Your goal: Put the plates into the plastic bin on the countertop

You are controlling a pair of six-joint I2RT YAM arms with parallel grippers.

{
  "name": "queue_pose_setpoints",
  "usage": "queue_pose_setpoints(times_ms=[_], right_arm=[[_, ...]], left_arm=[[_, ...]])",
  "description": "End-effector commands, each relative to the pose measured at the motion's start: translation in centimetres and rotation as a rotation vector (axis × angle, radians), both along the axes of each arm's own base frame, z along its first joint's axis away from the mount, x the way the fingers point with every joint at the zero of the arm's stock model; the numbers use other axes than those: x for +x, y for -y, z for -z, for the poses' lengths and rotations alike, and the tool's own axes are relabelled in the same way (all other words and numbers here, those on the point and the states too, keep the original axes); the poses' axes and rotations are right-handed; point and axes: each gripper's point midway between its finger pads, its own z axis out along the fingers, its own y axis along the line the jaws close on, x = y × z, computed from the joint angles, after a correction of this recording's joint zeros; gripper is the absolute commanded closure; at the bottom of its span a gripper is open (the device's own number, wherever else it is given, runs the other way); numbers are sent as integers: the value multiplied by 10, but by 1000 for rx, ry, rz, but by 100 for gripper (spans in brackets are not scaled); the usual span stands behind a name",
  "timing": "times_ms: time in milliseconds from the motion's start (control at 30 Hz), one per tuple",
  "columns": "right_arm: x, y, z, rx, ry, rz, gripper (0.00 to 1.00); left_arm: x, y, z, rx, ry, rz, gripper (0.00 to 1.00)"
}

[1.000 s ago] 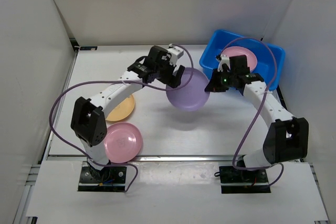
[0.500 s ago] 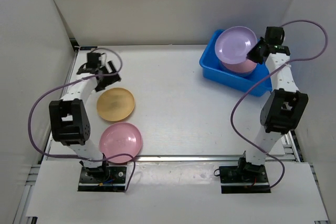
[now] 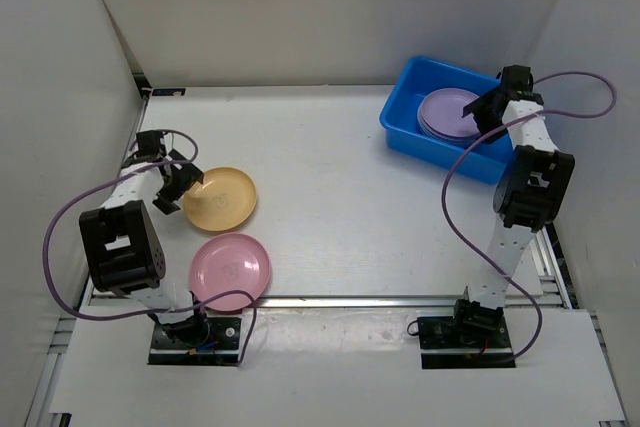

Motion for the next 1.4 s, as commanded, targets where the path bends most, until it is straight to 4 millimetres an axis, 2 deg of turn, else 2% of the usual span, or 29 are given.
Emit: queue_pose_setpoints(times_ms=[0,67,167,200,267,300,333,367,400,433,533,567,667,700,733,800,867,900,967,1000,1067,1100,1167,1233,1267,1300,1367], right_arm=[[23,0,-25,13,99,-6,23],[22,-6,-30,1,96,-17,17],[14,-4,-50,-69,106,-17,3],[8,-1,-65,-108,125,1,1],[-1,1,-78,-158,127,20,1],[-12,3,-91,-207,128,48,1],[-17,4,-95,-239,122,58,1],[-22,0,-103,-257,132,60,1],[-31,4,-102,-296,115,80,1],[-37,3,-120,-316,150,86,1],[-55,0,-136,-366,165,75,1],[-58,-3,-138,-370,173,66,1],[-73,-4,-146,-377,185,54,1],[-79,-5,-150,-392,190,31,1],[-80,-10,-151,-384,199,1,1],[-80,-21,-154,-389,230,-89,1],[-77,-48,-153,-372,265,-307,1],[-73,-68,-149,-366,286,-407,1],[-76,-109,-142,-321,331,-655,1],[-81,-147,-136,-289,347,-789,1],[-91,-191,-128,-223,389,-987,1],[-101,-223,-125,-191,404,-1088,1],[-109,-251,-119,-166,419,-1185,1],[-119,-287,-122,-116,459,-1275,1],[-122,-298,-122,-85,468,-1301,1],[-130,-316,-127,-41,500,-1354,1],[-140,-338,-139,42,554,-1416,1]], left_arm=[[0,-11,-10,30,35,-51,1],[-2,-12,-6,35,21,-59,1],[-7,-14,5,34,-12,-70,1],[-9,-15,7,35,-20,-77,1],[-12,-15,13,38,-29,-83,1],[-12,-13,16,36,-33,-81,1],[-12,-14,19,33,-38,-82,2],[-12,-12,22,25,-36,-78,5],[-12,-10,23,20,-35,-72,5],[-11,-12,27,15,-41,-76,8],[-8,-5,35,-20,-34,-52,24],[-4,-1,37,-33,-19,-37,38],[6,11,39,-88,27,20,61],[7,13,41,-96,28,38,78],[12,15,38,-103,45,50,90],[23,18,27,-102,90,84,90],[35,20,3,-73,170,124,90],[41,22,-8,-57,210,140,90],[58,32,-48,-35,341,209,90],[64,43,-62,-32,385,254,90],[75,56,-99,-8,484,330,90],[77,70,-109,-6,507,373,90],[80,87,-136,24,573,456,90],[78,111,-144,27,591,524,90],[80,113,-149,31,606,532,90],[77,137,-153,22,618,594,90],[77,150,-151,15,615,629,90]])
